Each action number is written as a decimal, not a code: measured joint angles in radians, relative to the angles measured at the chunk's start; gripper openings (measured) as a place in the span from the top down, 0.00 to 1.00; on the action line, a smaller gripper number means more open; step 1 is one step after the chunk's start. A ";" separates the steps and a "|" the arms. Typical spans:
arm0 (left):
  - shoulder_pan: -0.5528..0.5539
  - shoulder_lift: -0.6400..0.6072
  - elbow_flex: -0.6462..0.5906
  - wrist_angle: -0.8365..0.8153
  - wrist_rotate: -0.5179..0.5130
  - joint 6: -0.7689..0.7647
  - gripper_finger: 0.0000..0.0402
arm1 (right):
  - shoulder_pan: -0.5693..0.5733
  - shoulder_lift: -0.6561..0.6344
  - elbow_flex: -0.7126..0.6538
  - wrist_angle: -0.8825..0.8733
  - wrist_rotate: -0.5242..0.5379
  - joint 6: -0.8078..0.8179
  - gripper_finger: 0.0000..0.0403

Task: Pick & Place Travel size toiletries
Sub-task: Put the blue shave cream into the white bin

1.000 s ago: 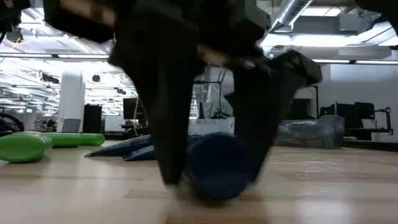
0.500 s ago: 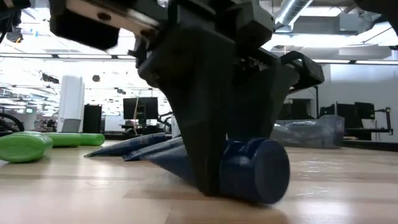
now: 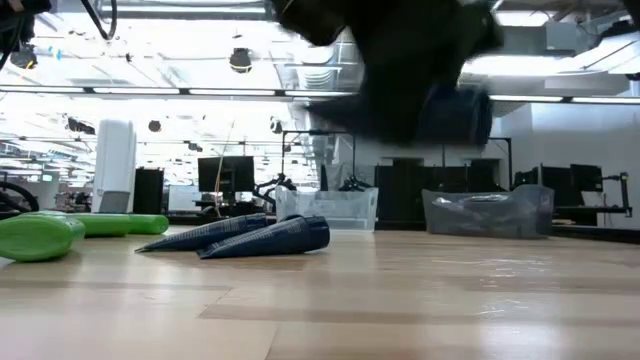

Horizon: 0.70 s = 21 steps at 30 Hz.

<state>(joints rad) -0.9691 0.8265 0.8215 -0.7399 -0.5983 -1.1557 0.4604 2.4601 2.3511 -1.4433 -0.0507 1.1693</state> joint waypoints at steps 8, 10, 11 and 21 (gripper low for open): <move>0.000 0.000 0.000 0.001 0.000 0.000 0.51 | 0.039 -0.168 -0.032 -0.130 0.144 -0.060 0.83; 0.000 0.000 0.000 0.002 -0.005 0.000 0.51 | 0.057 -0.194 -0.056 -0.120 0.168 -0.096 0.83; 0.000 0.000 0.000 0.002 -0.005 0.000 0.51 | 0.066 -0.203 -0.074 -0.129 0.170 -0.116 0.83; 0.000 0.000 0.000 0.002 -0.005 0.006 0.51 | 0.190 -0.400 -0.301 -0.133 0.164 -0.177 0.83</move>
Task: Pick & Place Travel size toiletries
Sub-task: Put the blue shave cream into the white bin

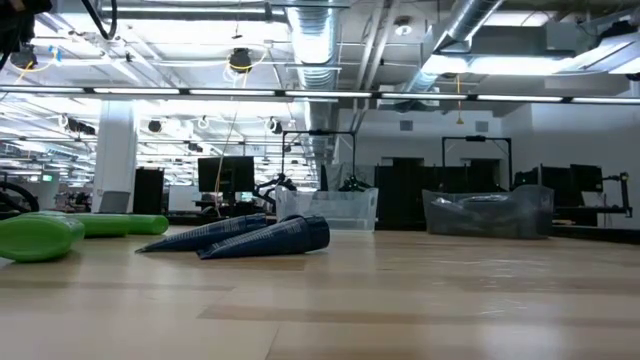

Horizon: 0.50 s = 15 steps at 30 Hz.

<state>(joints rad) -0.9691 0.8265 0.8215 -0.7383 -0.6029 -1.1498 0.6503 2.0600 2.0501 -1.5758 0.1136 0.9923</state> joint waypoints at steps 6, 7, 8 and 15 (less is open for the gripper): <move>0.000 0.000 0.000 -0.001 -0.015 0.061 0.51 | 0.102 -0.197 -0.222 0.010 -0.001 -0.022 0.83; 0.000 0.000 0.000 0.000 -0.035 0.069 0.51 | 0.123 -0.224 -0.266 0.008 -0.008 -0.026 0.83; 0.000 0.000 0.000 0.000 -0.054 0.075 0.51 | 0.145 -0.250 -0.306 0.000 -0.020 -0.030 0.83; 0.000 -0.039 0.000 0.007 -0.268 0.207 0.52 | 0.252 -0.352 -0.542 0.032 -0.096 -0.090 0.83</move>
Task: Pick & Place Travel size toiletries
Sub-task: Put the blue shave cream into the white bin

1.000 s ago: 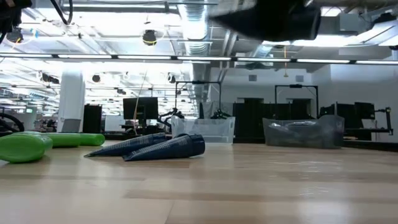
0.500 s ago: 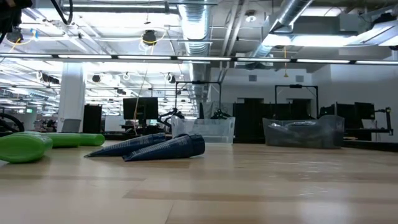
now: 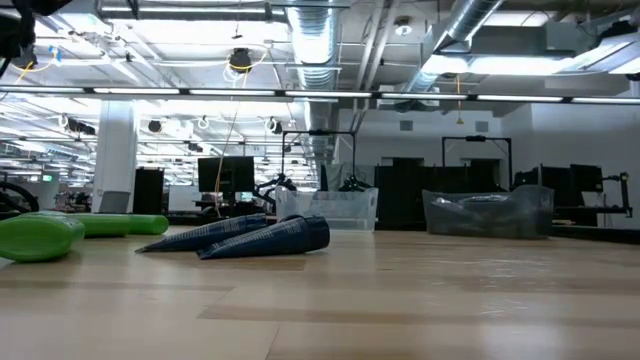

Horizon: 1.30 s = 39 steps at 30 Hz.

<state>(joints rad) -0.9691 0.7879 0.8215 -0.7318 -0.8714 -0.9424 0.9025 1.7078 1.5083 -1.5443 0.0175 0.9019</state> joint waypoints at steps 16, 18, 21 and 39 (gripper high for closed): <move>0.000 -0.303 0.000 0.196 -0.135 0.517 0.70 | -0.063 -0.001 -0.204 0.167 0.009 -0.386 0.83; 0.000 -0.323 0.000 0.193 -0.134 0.520 0.71 | -0.067 -0.001 -0.229 0.180 0.010 -0.419 0.83; 0.000 -0.332 0.000 0.196 -0.141 0.520 0.72 | -0.067 -0.001 -0.256 0.200 0.010 -0.469 0.83; 0.000 -0.206 0.000 0.201 -0.253 0.491 0.65 | -0.059 -0.001 -0.288 0.356 -0.002 -0.804 0.77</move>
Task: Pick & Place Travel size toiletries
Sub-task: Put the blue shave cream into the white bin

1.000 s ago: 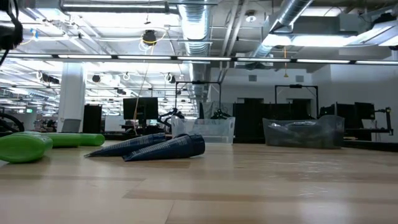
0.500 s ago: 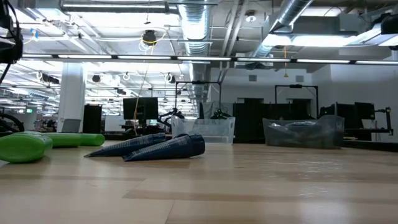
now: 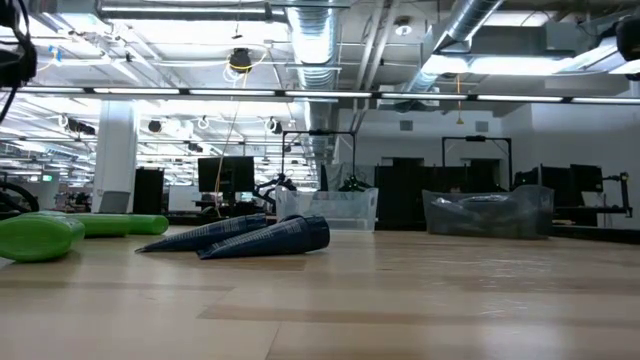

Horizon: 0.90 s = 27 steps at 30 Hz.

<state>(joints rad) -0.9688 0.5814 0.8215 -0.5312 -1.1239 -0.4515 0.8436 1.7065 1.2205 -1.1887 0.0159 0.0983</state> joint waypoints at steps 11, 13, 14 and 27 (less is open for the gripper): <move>0.002 0.021 0.000 0.008 -0.018 -0.058 0.54 | -0.019 -0.002 0.024 0.006 -0.020 0.032 0.50; 0.009 0.021 0.000 0.011 -0.019 -0.062 0.53 | -0.040 -0.019 0.058 -0.027 -0.016 0.039 0.49; 0.016 0.022 0.000 0.011 -0.018 -0.062 0.53 | -0.056 -0.032 0.079 -0.040 -0.012 0.049 0.50; 0.267 0.026 0.000 0.004 0.100 -0.053 0.60 | -0.283 -0.543 0.249 -0.035 0.314 0.238 0.72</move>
<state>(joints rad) -0.7021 0.6074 0.8215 -0.5274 -1.0235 -0.5043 0.5604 1.1631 1.4699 -1.2232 0.3298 0.3365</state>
